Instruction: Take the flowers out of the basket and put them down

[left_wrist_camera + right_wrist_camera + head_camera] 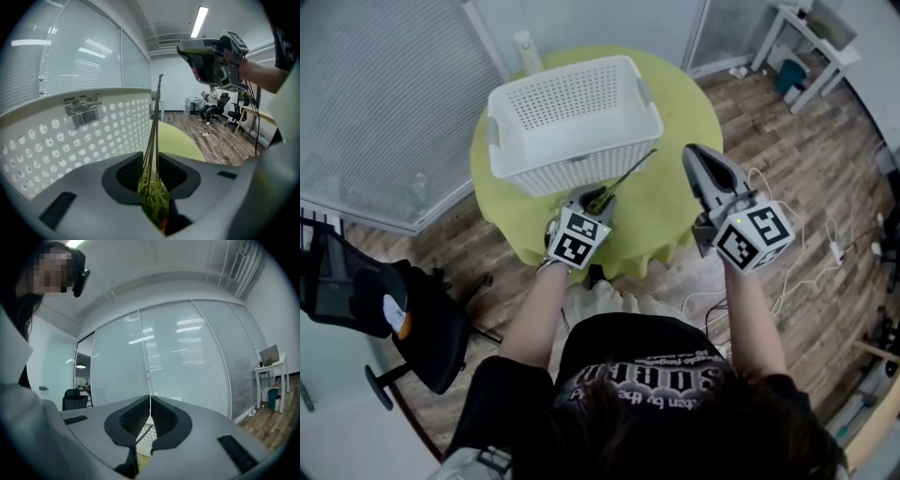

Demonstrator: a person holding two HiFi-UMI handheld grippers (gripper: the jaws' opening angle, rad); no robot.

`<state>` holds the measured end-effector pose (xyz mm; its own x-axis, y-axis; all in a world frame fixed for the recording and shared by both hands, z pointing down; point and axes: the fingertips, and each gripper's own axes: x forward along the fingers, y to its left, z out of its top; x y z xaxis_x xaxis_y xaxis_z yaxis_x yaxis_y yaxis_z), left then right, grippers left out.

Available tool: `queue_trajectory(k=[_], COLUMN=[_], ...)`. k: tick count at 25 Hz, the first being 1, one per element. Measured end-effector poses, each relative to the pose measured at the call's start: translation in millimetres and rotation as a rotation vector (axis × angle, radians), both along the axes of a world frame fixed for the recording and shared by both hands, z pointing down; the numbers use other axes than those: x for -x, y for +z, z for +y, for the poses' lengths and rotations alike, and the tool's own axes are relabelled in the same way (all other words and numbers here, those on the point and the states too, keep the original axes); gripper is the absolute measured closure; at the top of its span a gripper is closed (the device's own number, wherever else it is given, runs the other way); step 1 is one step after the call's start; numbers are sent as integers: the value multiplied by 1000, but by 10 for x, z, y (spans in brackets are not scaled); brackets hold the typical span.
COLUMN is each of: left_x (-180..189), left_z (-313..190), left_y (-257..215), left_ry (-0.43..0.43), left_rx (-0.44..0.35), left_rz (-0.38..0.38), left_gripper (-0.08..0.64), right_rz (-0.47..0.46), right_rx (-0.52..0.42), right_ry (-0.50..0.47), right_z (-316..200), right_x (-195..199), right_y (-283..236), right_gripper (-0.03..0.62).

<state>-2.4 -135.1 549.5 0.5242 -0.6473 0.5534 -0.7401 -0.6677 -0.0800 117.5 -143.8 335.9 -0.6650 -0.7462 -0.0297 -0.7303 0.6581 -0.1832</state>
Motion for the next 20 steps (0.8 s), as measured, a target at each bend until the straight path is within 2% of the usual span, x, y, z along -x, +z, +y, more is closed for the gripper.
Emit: queue_trajectory(k=[4, 8, 12, 20], left_x=[-159, -271, -358, -384], left_z=[-81, -94, -107, -142], left_y=[29, -9, -127, -490], left_ry=[30, 37, 51, 62], left_rx=[14, 28, 5, -42], left_rz=[13, 77, 145, 219], left_gripper=[454, 433, 417, 414], right_rz=[0, 6, 7, -1], right_rx=[2, 4, 7, 7], right_ry=[42, 74, 84, 83], right_z=[-29, -42, -56, -88], right_x=[-164, -270, -296, -273], right_y=[5, 24, 48, 34], right_gripper=[563, 563, 563, 563])
